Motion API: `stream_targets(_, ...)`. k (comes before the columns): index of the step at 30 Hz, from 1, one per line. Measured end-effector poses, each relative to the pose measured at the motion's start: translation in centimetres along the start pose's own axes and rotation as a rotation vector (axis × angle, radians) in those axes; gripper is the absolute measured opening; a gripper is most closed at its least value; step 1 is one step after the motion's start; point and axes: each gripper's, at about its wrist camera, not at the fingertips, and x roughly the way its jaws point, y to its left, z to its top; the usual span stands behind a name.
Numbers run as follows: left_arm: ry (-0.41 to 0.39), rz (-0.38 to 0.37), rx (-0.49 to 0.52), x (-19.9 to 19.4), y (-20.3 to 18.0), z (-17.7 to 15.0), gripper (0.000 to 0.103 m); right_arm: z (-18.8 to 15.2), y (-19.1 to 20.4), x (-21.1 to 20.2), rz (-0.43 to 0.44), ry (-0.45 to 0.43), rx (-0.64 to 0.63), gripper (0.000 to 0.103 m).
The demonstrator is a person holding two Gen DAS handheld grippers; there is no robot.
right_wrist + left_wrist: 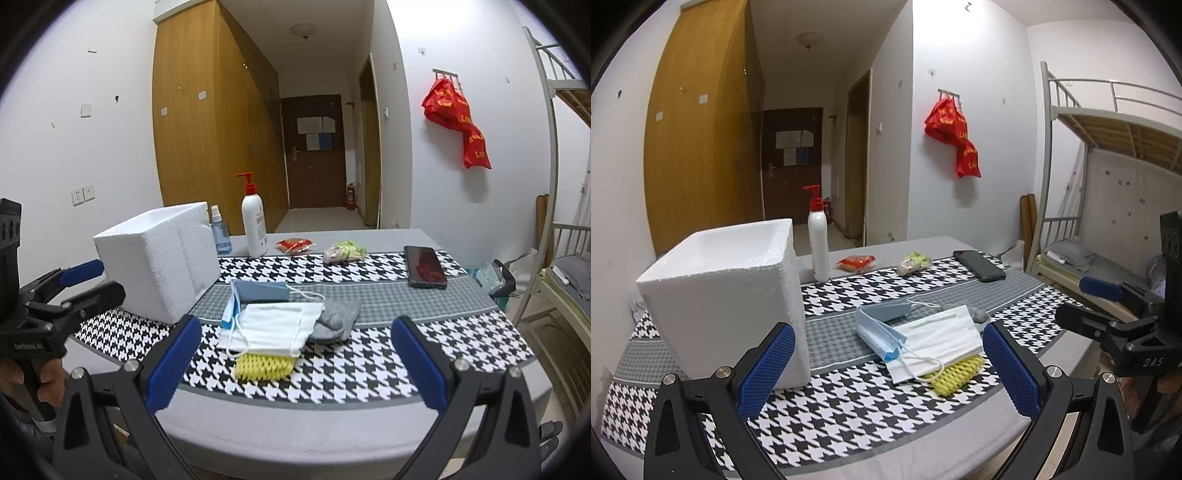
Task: Organize soft objects
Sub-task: 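Reach the left tool to the blue mask and close on it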
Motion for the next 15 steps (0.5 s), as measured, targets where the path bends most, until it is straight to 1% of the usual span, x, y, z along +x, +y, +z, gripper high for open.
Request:
stream_targets(9, 0.07, 0.011, 0.031, 4.0, -1.4, 0.6, 0.102, 1.3, -2.1, 2.1, 0.007, 0.013, -0.013, 0.103)
stream_targets(15, 0.106, 0.025, 0.028, 6.4, -1.9, 1.1, 0.102, 2.0, -3.8, 3.7, 0.018, 0.037, -0.005, 0.103)
